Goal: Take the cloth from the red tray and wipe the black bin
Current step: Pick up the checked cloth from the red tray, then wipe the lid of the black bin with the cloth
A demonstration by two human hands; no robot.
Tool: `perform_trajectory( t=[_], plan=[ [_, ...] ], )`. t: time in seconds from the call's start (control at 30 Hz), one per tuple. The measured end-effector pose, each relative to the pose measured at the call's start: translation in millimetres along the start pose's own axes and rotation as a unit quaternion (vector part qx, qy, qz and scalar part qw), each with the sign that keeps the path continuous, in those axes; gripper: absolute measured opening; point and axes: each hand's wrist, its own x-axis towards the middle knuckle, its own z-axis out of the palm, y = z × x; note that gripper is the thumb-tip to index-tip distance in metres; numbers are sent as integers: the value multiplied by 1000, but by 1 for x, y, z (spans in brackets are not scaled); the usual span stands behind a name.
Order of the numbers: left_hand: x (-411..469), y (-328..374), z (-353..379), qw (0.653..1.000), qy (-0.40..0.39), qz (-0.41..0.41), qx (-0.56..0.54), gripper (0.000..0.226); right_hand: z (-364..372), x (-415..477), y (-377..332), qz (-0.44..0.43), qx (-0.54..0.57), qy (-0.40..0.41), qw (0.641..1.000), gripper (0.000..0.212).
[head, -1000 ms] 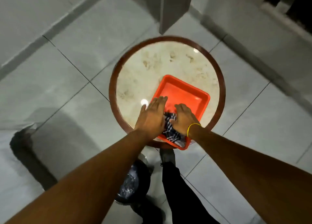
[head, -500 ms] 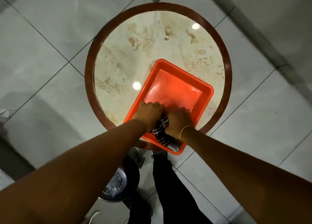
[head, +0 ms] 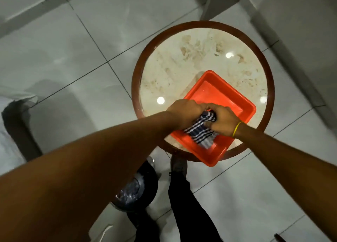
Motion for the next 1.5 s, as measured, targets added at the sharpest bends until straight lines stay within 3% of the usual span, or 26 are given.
perform_trajectory(
  t=[0.1, 0.3, 0.43, 0.6, 0.73, 0.87, 0.93, 1.0, 1.1, 1.17, 1.2, 1.3, 1.33, 1.43, 1.5],
  plan=[
    [-35, -18, -23, 996, 60, -44, -37, 36, -28, -7, -48, -51, -55, 12, 997, 15],
    [-150, -72, -56, 974, 194, -109, -42, 34, -37, -13, -174, -213, -108, 108, 965, 25],
    [-231, -116, -36, 948, 265, -169, -50, 34, 15, 1, -247, -274, -138, 118, 944, 29],
    [-310, -150, 63, 924, 267, -261, -77, 35, 142, 29, -295, -316, -135, 81, 936, 34],
    [-341, -142, 199, 901, 271, -315, -126, 36, 273, 39, -276, -332, -162, 38, 929, 43],
    [-338, -93, 343, 910, 167, -323, -202, 27, 388, 21, -191, -324, -220, -49, 919, 44],
    [-333, -61, 403, 923, 132, -309, -187, 33, 425, 1, -142, -316, -228, -71, 918, 58],
    [-333, -41, 442, 910, 194, -322, -175, 41, 450, -11, -113, -305, -224, -55, 924, 74],
    [-340, -37, 455, 870, 284, -346, -205, 47, 463, -19, -109, -286, -227, -32, 930, 75],
    [-346, -46, 453, 819, 306, -419, -244, 46, 469, -19, -121, -276, -198, 5, 941, 68],
    [-347, -54, 450, 772, 315, -480, -272, 45, 471, -16, -131, -269, -179, 28, 946, 64],
    [-344, -91, 443, 580, 315, -623, -419, 46, 479, 4, -165, -240, -150, 90, 955, 59],
    [-341, -106, 441, 529, 291, -630, -488, 51, 484, 12, -176, -229, -156, 98, 956, 60],
    [-328, -141, 435, 439, 186, -602, -641, 73, 509, 23, -187, -196, -209, 63, 956, 67],
    [-322, -151, 427, 372, 157, -554, -728, 81, 528, 17, -181, -186, -247, 45, 950, 72]
  ],
)
